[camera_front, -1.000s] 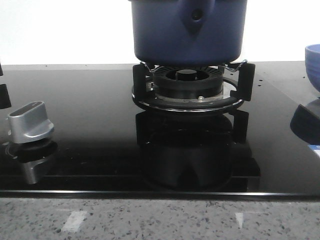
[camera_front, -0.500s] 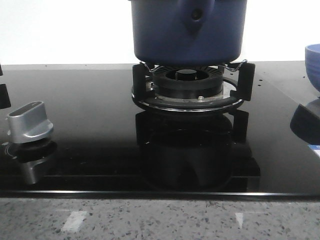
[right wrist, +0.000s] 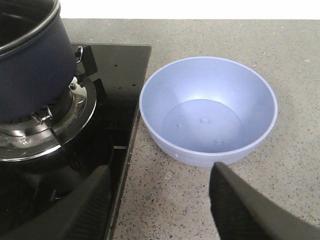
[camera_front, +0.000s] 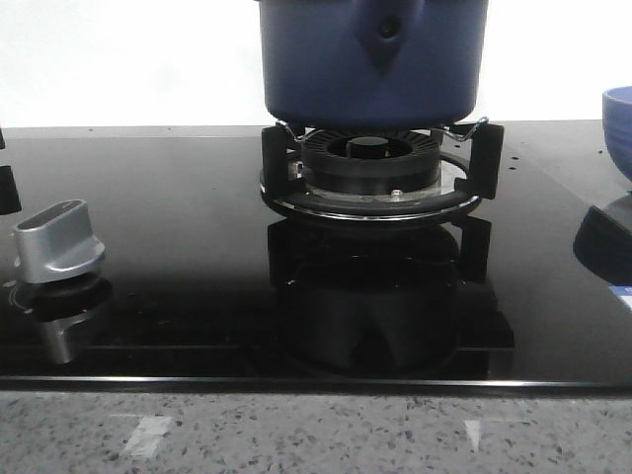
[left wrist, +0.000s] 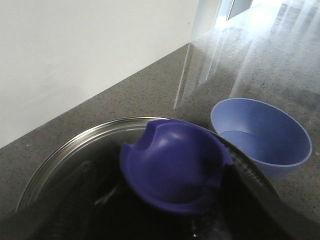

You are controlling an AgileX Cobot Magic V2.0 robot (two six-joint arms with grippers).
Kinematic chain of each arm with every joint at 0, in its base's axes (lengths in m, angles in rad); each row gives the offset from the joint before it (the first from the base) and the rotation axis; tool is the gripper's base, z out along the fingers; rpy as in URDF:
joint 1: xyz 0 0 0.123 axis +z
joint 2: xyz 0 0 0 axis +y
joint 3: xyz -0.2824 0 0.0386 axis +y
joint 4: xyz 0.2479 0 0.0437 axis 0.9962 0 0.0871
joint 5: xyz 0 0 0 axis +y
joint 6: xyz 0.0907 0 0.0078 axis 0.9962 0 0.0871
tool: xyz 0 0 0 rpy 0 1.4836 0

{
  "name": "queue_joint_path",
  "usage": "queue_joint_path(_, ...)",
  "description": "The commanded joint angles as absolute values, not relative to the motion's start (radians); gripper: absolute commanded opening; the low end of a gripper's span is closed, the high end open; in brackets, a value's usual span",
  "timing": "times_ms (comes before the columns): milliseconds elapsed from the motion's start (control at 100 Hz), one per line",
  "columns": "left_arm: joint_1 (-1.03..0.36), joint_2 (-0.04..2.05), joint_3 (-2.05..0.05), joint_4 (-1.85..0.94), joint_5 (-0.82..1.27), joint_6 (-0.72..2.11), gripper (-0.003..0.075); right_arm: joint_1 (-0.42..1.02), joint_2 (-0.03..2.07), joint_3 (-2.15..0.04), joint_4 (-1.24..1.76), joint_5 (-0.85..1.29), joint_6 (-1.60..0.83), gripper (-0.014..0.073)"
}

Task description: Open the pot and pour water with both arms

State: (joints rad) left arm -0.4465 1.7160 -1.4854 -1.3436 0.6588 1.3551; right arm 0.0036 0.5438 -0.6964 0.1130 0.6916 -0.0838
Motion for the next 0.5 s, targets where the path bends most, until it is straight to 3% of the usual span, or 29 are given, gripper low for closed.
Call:
queue_joint_path(0,-0.453,1.698,-1.542,-1.396,0.668,1.362,0.0457,0.003,0.555,-0.733,0.106,0.622,-0.095,0.0395)
queue_joint_path(490,-0.455,1.719,-1.546,-1.427,0.719,1.516,0.0456,0.003,0.555,-0.733,0.106,0.622,-0.095,0.0395)
